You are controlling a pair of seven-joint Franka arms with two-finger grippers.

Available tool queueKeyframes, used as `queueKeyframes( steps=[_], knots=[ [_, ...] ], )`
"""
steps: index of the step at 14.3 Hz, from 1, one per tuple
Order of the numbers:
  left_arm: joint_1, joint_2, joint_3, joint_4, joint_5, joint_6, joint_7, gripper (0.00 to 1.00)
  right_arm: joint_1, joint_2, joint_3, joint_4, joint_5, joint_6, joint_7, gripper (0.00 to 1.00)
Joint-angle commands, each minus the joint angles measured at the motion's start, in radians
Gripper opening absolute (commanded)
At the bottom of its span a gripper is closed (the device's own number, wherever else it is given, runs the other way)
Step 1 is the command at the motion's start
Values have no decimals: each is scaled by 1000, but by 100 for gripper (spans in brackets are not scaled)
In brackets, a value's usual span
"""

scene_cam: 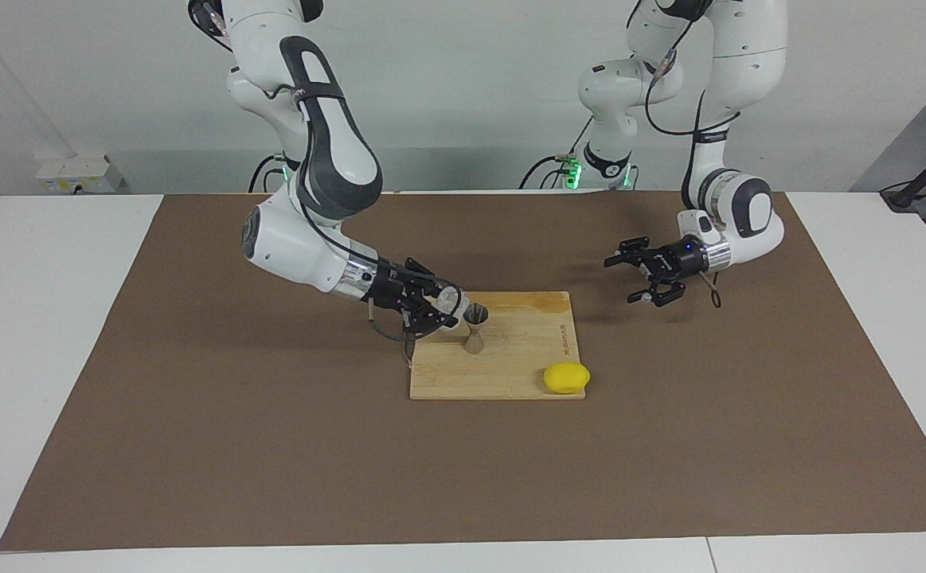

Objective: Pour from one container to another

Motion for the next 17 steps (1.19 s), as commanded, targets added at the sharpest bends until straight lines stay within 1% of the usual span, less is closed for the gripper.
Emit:
queueKeyframes(
  steps=[1, 3, 4, 7, 10, 12, 14, 17],
  knots=[
    [80, -47, -6, 48, 144, -52, -85, 100, 8, 4, -4, 26, -74, -5, 50, 0],
    [117, -92, -3, 66, 222, -61, -145, 100, 12, 1, -2, 26, -102, -5, 58, 0],
    [133, -125, -3, 86, 285, -61, -186, 100, 25, 1, -4, 28, -115, -5, 65, 0],
    [174, -208, -3, 192, 498, -72, -329, 100, 31, 1, -5, 29, -141, -5, 93, 0],
    [180, -254, -3, 292, 650, -141, -392, 100, 42, 2, -4, 42, -180, -8, 117, 0],
    [191, -281, -3, 345, 739, -144, -404, 100, 44, 2, -5, 45, -203, -8, 139, 0],
    [176, -307, -8, 396, 820, -152, -481, 100, 48, 2, -4, 54, -227, -7, 160, 0],
    [162, -321, -50, 474, 908, -135, -558, 100, 61, 5, -4, 66, -266, -7, 189, 0]
  ],
)
